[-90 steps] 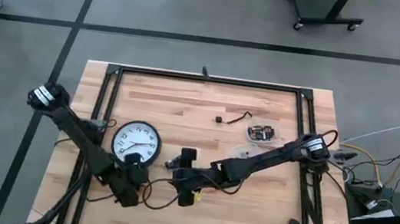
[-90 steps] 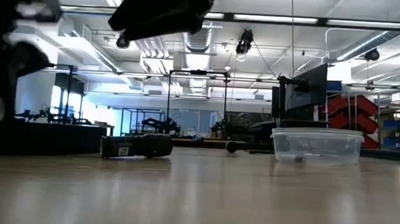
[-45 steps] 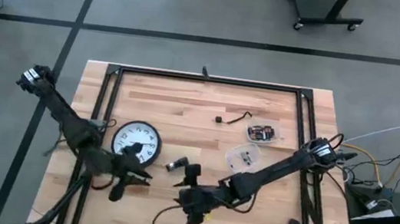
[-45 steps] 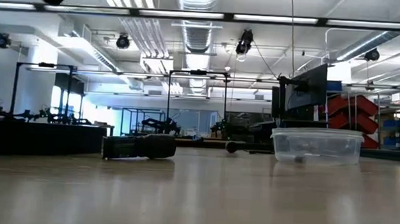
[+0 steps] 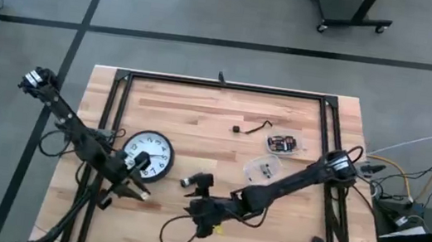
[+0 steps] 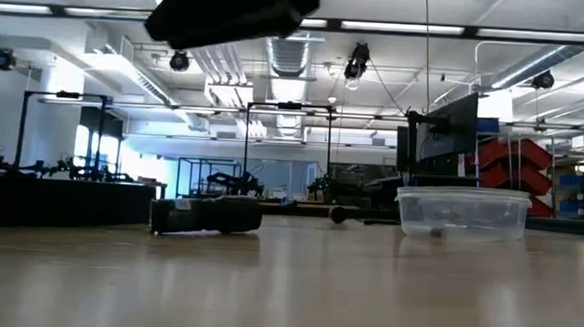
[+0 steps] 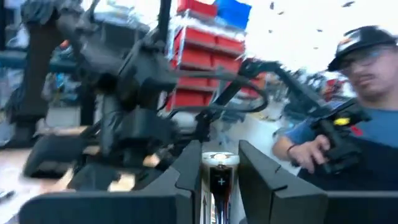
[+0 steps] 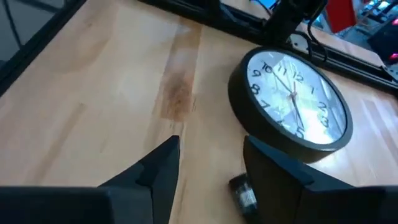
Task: Insert battery
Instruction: Insert the white battery holder into the white flashlight compartment
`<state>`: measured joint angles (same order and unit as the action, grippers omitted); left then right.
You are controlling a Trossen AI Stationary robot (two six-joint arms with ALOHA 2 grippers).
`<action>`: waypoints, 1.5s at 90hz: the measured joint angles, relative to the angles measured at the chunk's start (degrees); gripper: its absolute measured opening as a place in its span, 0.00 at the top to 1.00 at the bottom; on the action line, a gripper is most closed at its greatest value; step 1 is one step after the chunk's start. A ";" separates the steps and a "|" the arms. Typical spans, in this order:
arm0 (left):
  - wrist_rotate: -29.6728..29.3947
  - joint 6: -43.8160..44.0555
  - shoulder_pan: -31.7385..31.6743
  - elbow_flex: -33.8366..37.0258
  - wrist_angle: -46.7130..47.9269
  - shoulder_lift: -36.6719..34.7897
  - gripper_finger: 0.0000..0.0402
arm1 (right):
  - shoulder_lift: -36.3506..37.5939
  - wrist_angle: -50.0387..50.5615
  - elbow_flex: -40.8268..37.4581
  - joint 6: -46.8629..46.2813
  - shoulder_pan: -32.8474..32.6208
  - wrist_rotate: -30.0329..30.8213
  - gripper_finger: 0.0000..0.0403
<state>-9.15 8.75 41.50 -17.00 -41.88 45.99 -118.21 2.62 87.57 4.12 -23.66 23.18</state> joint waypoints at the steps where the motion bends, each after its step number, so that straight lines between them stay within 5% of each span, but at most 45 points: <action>1: 0.56 -0.24 0.00 0.26 -0.69 -0.01 0.87 | -0.21 -0.49 0.00 0.00 0.10 0.02 0.61; 44: 23.30 -11.17 -0.02 2.22 -8.34 0.49 0.87 | -2.30 -17.46 -0.07 4.63 1.85 -1.79 0.61; 69: 35.54 -26.97 0.03 1.07 -5.48 2.00 0.87 | -2.30 -19.75 -0.05 5.73 2.12 -5.95 0.62; 93: 34.98 -32.86 -0.13 0.76 -3.67 2.94 0.87 | -3.68 -29.37 0.03 4.31 4.44 -20.43 0.63; 106: 27.87 -34.17 -0.36 0.75 -5.81 4.40 0.87 | -7.23 -32.99 2.46 1.91 5.79 -26.18 0.57; 120: 17.02 -29.53 -1.61 0.73 -11.61 8.47 0.87 | -9.45 -33.49 5.62 5.02 5.63 -24.07 0.48; 135: 8.72 -25.99 -1.55 0.73 -18.56 14.49 0.87 | -9.11 -32.87 6.14 7.20 5.11 -11.36 0.43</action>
<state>-0.44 -17.24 39.94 -16.27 -60.44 60.48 -127.31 -30.25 93.71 11.32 -18.54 11.82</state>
